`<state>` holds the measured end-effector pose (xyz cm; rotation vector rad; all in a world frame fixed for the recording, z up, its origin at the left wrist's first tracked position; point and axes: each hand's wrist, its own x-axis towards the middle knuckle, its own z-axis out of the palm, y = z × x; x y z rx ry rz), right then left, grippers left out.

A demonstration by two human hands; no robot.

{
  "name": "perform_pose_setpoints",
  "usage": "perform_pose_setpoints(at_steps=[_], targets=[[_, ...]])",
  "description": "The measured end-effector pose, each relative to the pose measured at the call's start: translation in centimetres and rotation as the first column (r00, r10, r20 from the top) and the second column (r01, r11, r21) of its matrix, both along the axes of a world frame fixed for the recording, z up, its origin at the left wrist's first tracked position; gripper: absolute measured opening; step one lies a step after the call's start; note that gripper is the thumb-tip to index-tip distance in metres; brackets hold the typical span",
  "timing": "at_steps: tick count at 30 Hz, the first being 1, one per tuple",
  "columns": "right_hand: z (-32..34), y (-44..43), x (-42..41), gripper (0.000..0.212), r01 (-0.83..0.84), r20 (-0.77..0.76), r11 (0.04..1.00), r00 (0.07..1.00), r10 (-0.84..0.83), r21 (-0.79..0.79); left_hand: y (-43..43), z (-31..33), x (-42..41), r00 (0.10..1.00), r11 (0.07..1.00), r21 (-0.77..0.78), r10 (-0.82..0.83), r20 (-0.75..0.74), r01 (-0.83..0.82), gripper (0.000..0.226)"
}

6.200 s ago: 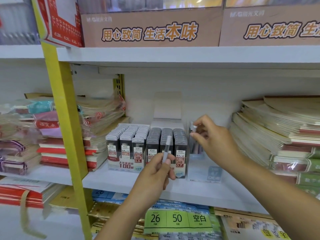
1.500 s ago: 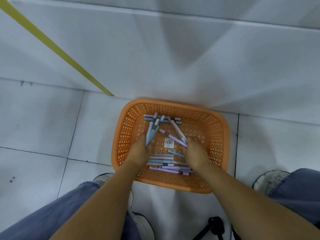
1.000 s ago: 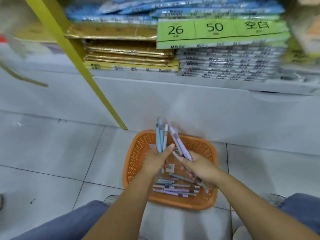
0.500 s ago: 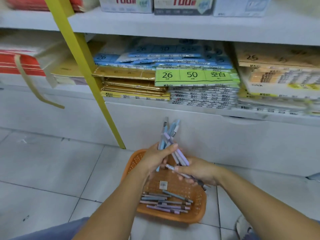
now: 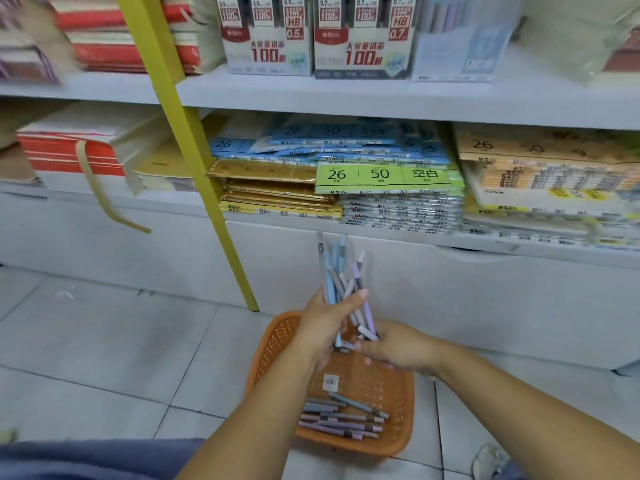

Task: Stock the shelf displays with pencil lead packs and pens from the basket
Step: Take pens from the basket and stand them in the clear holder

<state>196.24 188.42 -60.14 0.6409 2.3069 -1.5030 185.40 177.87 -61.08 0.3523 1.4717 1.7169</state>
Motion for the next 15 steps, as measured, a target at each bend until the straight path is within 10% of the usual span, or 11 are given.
perform_pose_setpoints(at_steps=[15], targets=[[10.5,0.1,-1.1,0.004,-0.12,-0.209,0.991,0.969,0.128,0.051,-1.4,10.9,-2.0,0.973,0.994,0.099,0.073,-0.217,-0.052,0.021]])
